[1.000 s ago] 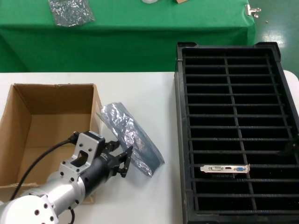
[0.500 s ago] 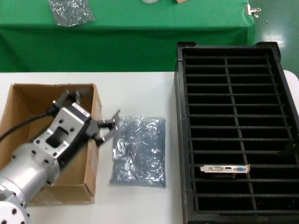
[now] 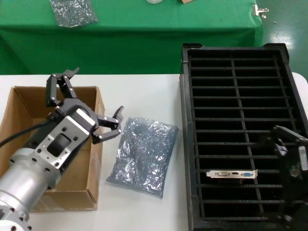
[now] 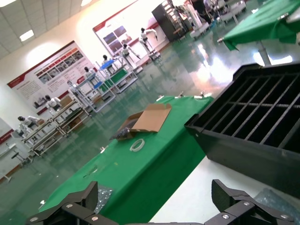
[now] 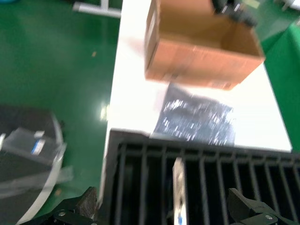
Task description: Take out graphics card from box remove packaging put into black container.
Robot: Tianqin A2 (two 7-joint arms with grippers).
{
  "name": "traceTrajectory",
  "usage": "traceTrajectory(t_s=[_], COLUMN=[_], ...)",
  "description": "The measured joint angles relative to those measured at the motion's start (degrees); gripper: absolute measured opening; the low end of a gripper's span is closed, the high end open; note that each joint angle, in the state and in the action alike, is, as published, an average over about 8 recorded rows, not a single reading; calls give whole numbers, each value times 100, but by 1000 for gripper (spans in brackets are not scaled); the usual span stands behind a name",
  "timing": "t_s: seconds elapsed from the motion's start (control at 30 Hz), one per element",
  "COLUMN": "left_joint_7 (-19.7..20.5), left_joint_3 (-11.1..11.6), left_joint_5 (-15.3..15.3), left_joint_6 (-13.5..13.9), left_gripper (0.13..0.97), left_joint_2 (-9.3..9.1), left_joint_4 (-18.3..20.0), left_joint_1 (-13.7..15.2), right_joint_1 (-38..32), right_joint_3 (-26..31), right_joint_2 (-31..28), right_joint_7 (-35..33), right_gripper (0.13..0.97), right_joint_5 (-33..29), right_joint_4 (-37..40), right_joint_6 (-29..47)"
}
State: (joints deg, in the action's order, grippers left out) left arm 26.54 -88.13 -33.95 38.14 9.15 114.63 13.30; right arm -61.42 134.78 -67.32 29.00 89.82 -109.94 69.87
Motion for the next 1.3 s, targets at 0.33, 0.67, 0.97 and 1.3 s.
traceTrajectory(t_s=[0.33, 0.67, 0.97, 1.3], left_joint_7=[-380, -767, -1118, -1506], left_joint_3=[-51, -103, -149, -201], left_joint_5=[-992, -2004, -2914, -3926], left_joint_6=[-546, -1104, -1606, -2164], left_gripper=[902, 961, 966, 966], left_joint_2=[115, 233, 338, 456], left_joint_4=[-329, -665, -967, -1302], left_joint_1=[-190, -386, -560, -755], right_joint_1=[878, 1777, 2585, 3484], right_joint_3=[-618, -1249, -1816, -2447], right_joint_2=[718, 1453, 2113, 2846], right_joint_7=[-416, -838, -1221, -1644], right_gripper=[966, 966, 966, 966], right_joint_5=[191, 385, 561, 755], right_joint_4=[262, 529, 770, 1037], right_joint_6=[-1001, -2020, -2943, -3961])
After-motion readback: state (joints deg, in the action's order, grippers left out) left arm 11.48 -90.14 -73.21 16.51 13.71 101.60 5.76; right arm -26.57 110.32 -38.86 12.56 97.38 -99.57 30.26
